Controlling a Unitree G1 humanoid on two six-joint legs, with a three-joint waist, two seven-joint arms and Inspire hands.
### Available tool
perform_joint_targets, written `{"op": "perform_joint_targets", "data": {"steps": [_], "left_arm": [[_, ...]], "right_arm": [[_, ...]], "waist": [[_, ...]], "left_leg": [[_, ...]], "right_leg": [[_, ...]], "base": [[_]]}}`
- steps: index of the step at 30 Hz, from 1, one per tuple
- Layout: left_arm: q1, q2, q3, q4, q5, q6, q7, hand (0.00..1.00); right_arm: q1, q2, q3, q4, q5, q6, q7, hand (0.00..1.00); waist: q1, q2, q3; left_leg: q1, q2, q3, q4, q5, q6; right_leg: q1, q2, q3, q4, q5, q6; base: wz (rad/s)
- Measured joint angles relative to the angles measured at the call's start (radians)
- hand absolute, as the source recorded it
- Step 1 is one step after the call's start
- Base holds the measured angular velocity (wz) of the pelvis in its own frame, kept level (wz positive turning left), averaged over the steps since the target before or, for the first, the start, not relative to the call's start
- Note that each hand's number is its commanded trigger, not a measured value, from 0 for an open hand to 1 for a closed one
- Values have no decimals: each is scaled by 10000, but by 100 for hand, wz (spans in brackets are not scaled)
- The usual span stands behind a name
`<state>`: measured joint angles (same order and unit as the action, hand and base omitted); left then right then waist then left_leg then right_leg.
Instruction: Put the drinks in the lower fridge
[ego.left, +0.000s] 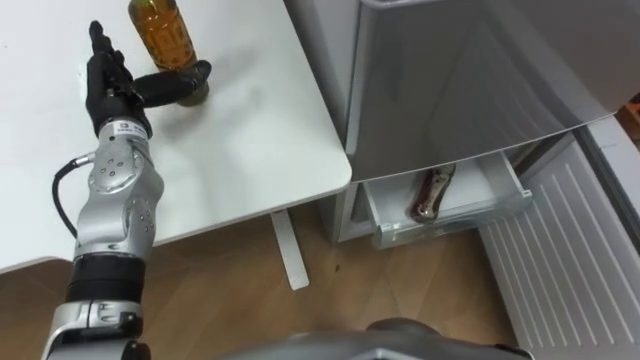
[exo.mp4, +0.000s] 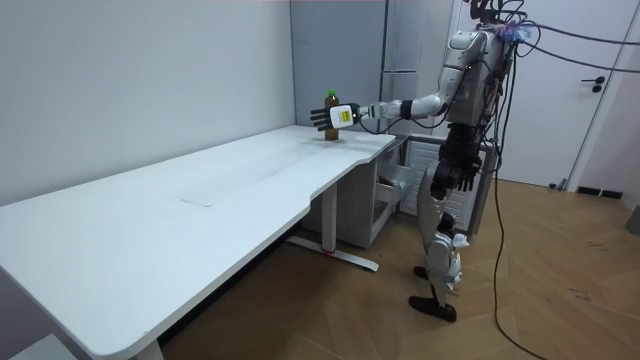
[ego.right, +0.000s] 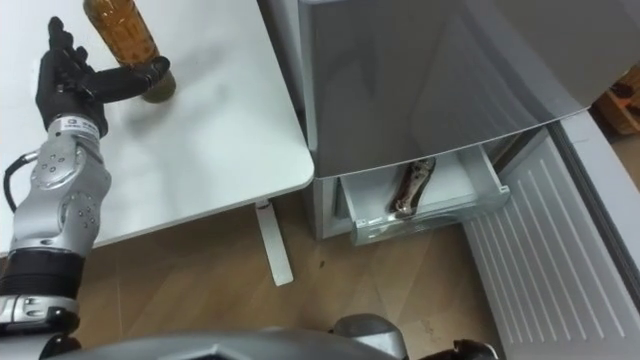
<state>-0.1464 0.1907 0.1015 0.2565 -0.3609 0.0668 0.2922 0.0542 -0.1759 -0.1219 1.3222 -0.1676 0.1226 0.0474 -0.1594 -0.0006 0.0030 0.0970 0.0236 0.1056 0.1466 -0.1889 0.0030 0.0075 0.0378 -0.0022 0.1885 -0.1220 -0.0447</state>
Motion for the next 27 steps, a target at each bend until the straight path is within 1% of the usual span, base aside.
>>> {"op": "perform_joint_targets", "data": {"steps": [2,4,11,16,24,27], "left_arm": [[0,0,1,1,0,0,4,0],[0,0,1,1,0,0,4,0],[-4,1,4,1,-259,1,19,0],[-61,6,4,17,-410,7,58,0],[-148,6,-3,28,-430,10,231,0],[-428,128,0,122,-1070,9,333,0]], "right_arm": [[22,-2,0,-30,-1,0,3,0],[22,-1,0,-39,-1,-2,15,0],[14,-4,0,-39,-29,5,214,0],[18,-3,25,-10,-44,9,198,0],[21,-2,26,-12,-255,59,-130,0],[-60,-4,26,58,-258,46,-135,0]], "waist": [[-3,45,29],[-3,59,38],[-38,56,39],[-58,45,47],[-117,61,65],[-139,55,71]], "left_leg": [[0,0,-2,-36,-1,0],[-1,0,-1,-58,-2,-1],[9,-16,1,-105,-1,-1],[5,-16,68,-109,-1,-1],[-24,-19,69,-108,-1,-1],[-4,-18,70,-108,-1,-1]], "right_leg": [[-2,3,-6,-8,-1,2],[-12,3,-14,-12,-10,-2],[-58,-8,-61,-45,-42,-3],[-84,-9,19,-38,-57,6],[-120,28,51,-32,-77,13],[-102,24,52,-25,-77,12]], "base": [[0],[0],[0],[-2],[0],[0]]}}
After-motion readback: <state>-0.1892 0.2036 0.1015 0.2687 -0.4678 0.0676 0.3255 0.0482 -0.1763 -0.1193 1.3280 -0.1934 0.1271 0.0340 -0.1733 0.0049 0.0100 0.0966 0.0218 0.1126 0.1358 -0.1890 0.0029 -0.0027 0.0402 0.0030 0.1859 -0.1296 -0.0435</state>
